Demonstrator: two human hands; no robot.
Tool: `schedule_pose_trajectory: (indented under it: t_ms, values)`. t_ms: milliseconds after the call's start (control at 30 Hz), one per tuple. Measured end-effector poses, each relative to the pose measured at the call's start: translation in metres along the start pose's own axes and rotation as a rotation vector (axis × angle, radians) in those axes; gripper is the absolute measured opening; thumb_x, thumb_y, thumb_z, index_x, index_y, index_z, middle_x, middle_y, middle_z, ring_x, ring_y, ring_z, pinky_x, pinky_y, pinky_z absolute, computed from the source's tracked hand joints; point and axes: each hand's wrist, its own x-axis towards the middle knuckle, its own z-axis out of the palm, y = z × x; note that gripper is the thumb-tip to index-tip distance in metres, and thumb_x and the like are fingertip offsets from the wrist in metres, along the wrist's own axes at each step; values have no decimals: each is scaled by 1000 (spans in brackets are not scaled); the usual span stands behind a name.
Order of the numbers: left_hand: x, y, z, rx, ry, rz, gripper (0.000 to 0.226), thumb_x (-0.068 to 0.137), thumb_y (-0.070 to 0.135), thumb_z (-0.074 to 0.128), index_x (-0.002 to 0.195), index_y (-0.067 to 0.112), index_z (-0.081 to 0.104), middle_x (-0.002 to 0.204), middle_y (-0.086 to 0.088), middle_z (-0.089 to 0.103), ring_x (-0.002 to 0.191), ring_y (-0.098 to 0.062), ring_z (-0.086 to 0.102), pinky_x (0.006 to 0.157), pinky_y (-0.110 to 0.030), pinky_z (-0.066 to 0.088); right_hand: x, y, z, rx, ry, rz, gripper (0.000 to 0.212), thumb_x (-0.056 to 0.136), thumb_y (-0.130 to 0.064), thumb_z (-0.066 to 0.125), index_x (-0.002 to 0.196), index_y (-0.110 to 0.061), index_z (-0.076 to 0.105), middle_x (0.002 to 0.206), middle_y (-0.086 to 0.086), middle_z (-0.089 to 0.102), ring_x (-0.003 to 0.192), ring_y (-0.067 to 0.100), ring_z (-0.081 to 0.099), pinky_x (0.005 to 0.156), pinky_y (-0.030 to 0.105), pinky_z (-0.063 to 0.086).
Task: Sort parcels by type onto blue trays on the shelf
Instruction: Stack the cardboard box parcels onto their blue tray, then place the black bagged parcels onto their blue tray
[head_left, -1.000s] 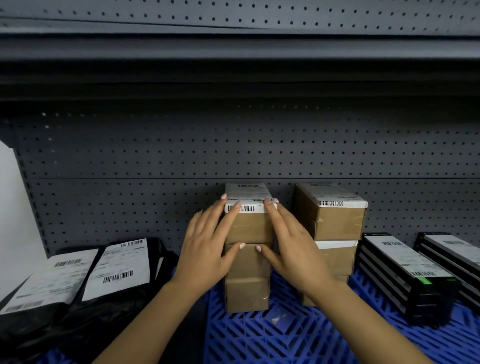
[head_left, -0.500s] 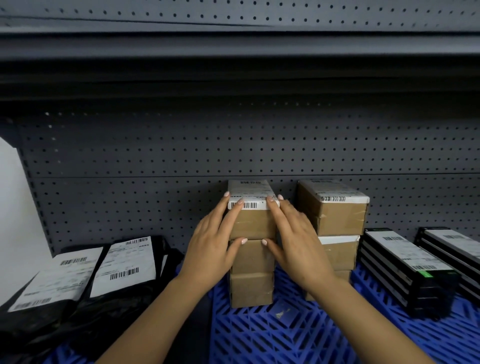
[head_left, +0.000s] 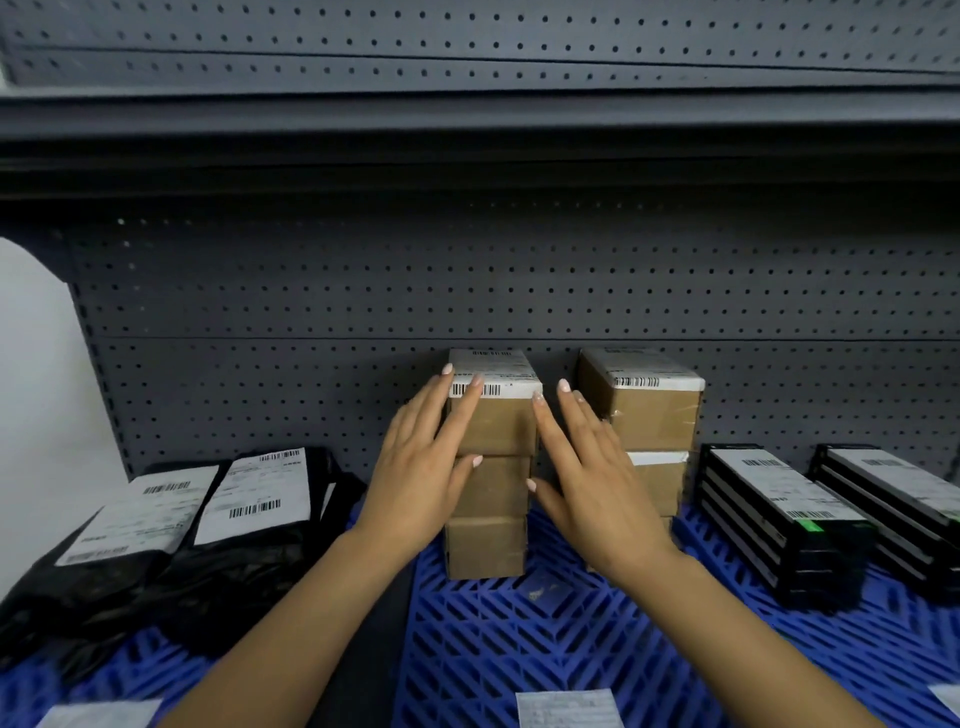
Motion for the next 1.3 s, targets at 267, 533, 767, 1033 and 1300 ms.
schedule_pose_trajectory:
  t_ms: [267,533,767,1033,1300]
  values:
    - [-25,13,-13,141,-49,-83,74,93,40,55,151,15,18,157,-10,17,142,-25,20,113,-48,25,-14,13,-14,14,-54,-97,73,92,-37,51,151,-20,12,157,12,11,145,25,8,114,42,17]
    - [-68,28,-39,263,-118,-142,70,93,52,44,149,15,24,156,-7,21,142,-21,20,116,-41,18,-30,1,-9,69,-143,-250,68,93,-40,48,150,-19,18,158,11,11,145,25,8,114,42,14]
    - [-113,23,-67,364,-204,-269,69,91,50,46,146,12,31,149,-10,32,138,-27,30,110,-49,30,-37,-26,9,165,-209,-367,72,92,-41,53,151,-21,16,158,8,9,146,22,3,114,41,11]
    - [-158,-11,-91,422,-219,-361,68,90,50,43,143,8,37,145,-13,39,135,-32,34,109,-51,31,-37,-60,27,239,-272,-445,72,93,-45,45,151,-19,11,158,7,9,145,21,3,112,42,7]
    - [-168,-82,-105,404,-266,-362,70,90,55,41,142,9,37,144,-13,40,134,-31,36,107,-51,33,-9,-99,47,270,-296,-394,72,91,-56,26,150,-25,-3,158,0,-2,144,14,-7,114,36,3]
